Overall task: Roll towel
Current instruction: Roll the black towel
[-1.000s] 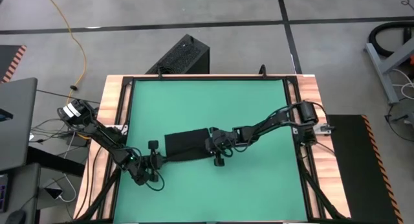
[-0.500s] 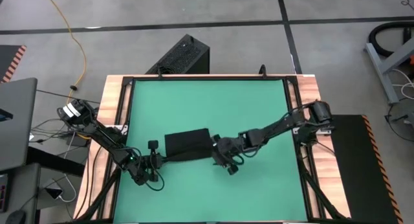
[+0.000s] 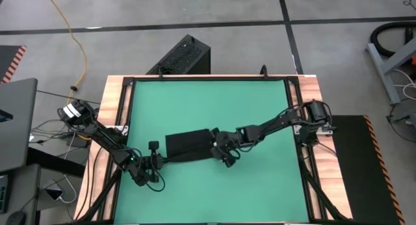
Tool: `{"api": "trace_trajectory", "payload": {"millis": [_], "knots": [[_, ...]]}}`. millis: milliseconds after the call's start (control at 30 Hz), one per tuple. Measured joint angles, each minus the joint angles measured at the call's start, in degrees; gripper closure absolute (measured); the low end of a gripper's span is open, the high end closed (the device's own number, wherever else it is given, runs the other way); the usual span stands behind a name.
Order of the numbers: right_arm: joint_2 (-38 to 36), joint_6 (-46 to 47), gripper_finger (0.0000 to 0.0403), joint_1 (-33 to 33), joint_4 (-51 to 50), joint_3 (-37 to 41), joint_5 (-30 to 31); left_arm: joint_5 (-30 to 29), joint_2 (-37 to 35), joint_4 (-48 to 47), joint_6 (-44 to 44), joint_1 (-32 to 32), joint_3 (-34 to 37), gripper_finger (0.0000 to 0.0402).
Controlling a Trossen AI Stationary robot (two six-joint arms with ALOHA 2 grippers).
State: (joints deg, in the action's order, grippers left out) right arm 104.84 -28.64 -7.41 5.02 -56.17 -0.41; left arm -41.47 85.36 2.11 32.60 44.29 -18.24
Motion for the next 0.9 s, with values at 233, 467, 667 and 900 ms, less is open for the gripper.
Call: {"api": "trace_trajectory", "payload": {"millis": [233, 467, 667, 900], "knots": [[5.75, -0.92, 0.0110, 1.17, 2.97, -0.24, -2.00, -1.50, 0.09, -0.55, 0.04, -0.04, 0.15, 0.0400], [9.50, 3.79, 0.0111, 2.76, 2.82, -0.30, -2.11, -1.21, 0.04, -1.36, 1.02, -0.07, 0.05, 0.0400], [9.59, 10.03, 0.0123, 4.65, 0.09, -0.37, -2.11, -1.48, 0.00, -2.40, 2.37, -0.07, 0.02, 0.0400], [12.08, 14.29, 0.0199, 4.87, 3.55, -0.34, 0.80, -2.83, 0.07, -2.92, 3.48, -0.07, 0.13, 0.0400]]}}
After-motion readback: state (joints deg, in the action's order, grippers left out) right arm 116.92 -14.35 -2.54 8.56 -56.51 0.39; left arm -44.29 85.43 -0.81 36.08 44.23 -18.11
